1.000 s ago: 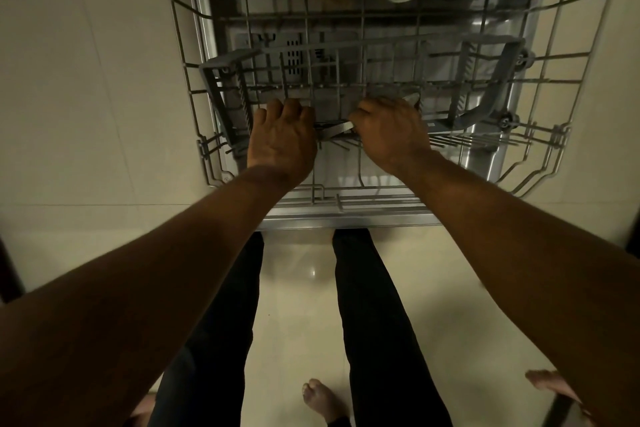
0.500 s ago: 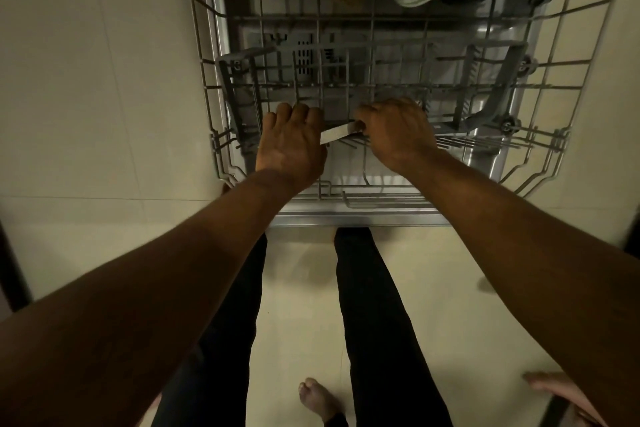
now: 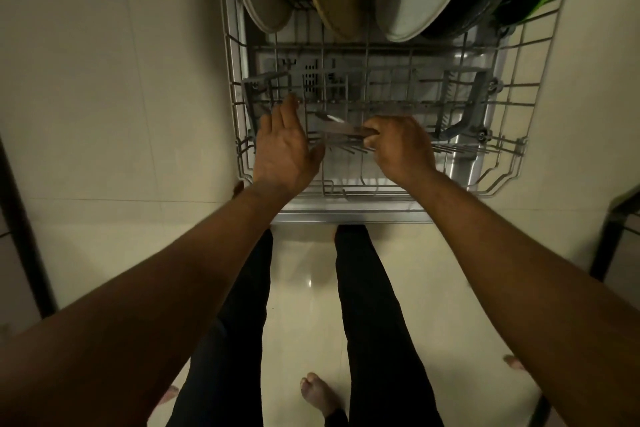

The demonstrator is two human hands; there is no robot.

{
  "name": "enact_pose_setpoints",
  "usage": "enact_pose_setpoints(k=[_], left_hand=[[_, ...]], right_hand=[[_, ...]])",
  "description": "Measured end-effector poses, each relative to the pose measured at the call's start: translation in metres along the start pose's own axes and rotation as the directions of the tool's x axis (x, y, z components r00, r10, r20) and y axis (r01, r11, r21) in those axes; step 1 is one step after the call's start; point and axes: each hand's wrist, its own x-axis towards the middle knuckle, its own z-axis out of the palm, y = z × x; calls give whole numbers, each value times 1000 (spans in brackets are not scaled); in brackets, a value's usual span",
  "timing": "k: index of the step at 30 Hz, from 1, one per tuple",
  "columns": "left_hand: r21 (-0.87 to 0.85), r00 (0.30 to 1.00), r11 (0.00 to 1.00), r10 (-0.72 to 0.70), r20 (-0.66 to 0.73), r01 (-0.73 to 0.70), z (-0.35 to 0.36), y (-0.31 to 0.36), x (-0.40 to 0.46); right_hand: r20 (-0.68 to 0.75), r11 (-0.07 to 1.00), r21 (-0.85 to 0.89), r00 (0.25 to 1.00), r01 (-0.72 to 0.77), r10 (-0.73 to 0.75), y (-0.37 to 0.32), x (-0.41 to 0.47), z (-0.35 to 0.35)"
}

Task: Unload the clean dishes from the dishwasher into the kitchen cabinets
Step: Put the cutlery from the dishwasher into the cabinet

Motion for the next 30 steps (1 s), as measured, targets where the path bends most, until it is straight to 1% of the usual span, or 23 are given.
enact_pose_setpoints(k=[2,5,7,9,12,15,19,23,26,30], left_hand=[[-39,999,998,-40,18,40,-15,8,-3],[-123,994,988,-87,63,94,-43,21,-10],[-251,982,957,-112,155,149,-63,30,-14],[-421,964,883,-116,238,210,-83,39,-18],[-612,960,756,-72,272,231,-124,60,-32],[-738,960,635,-21,281,230,-163,78,-47],[-838,947,474,29,320,269,-211,93,-68],[-881,928,326,26,371,343,-254,101,-93],[-900,936,274,-9,351,340,-277,100,-113],[-921,949,231,-65,308,314,-307,99,-144]], right_hand=[[34,988,82,991,-131,129,-10,-5,-10],[11,931,280,970,-236,242,-30,-17,-31],[21,849,441,949,-291,314,-45,-26,-50],[44,786,531,937,-317,348,-61,-36,-69],[71,724,612,934,-318,349,-88,-56,-102],[100,657,686,935,-313,341,-115,-75,-133],[123,591,756,948,-282,294,-152,-100,-171],[155,551,789,955,-273,252,-189,-124,-204],[186,547,793,962,-268,201,-214,-143,-223],[191,567,784,968,-251,165,-245,-168,-242]])
